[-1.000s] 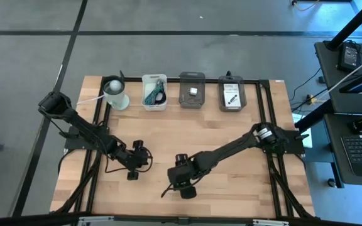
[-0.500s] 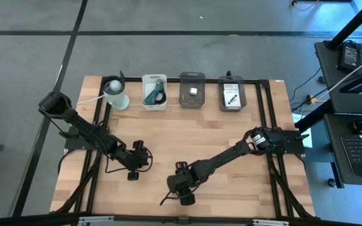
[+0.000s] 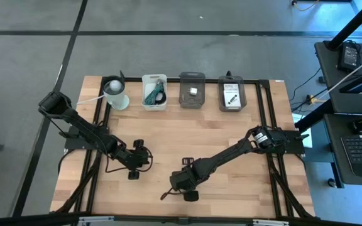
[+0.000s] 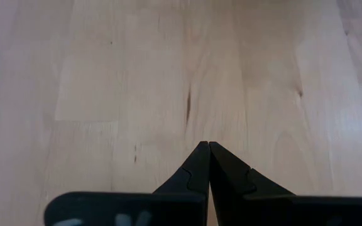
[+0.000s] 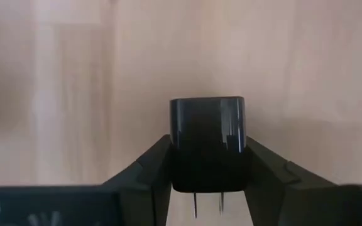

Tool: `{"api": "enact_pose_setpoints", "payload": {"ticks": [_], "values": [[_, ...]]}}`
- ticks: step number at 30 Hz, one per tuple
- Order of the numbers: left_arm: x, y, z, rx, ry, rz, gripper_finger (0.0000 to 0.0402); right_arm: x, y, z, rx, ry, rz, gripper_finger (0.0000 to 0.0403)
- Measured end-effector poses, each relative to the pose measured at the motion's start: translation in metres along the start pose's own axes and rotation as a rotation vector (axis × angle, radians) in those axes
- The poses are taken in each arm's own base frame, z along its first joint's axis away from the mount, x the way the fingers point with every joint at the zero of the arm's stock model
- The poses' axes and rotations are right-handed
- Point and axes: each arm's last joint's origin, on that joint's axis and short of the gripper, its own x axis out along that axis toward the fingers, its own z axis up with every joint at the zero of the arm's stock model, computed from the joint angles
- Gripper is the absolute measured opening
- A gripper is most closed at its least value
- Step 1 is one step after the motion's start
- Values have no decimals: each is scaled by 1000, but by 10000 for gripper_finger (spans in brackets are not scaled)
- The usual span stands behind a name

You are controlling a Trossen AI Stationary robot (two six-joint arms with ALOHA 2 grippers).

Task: Pick and place items into bin
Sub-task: Put the black charger adapter into the left black bin

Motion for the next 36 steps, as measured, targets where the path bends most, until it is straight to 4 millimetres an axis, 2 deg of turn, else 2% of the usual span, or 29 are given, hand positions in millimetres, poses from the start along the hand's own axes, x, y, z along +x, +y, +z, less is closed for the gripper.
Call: {"api": "enact_pose_setpoints", "payload": {"ticks": [6, 8, 12, 19, 23, 27, 30, 34, 36], "values": [[2, 7, 4, 8, -7, 21, 2, -31, -22, 1, 17, 30, -33, 143], [2, 11, 6, 8, -14, 28, 2, -38, -29, -4, 25, 30, -42, 143], [0, 18, 11, 10, -32, 36, 2, -50, -44, -28, 81, 6, -64, 143], [-5, 35, 21, 17, -58, 37, 2, -89, -84, -79, 252, -279, -50, 143], [-6, 52, 31, 27, -100, 32, 2, -116, -126, -104, 361, -479, -111, 143], [-6, 74, 48, 8, -206, 23, 2, -144, -175, -116, 430, -673, -175, 143], [-9, 93, 60, -17, -317, 40, 2, -166, -214, -118, 433, -742, -209, 143], [-15, 113, 74, -43, -455, 67, 2, -196, -263, -111, 390, -807, -202, 143], [-17, 121, 78, -59, -503, 77, 2, -206, -286, -107, 365, -782, -230, 143]]}}
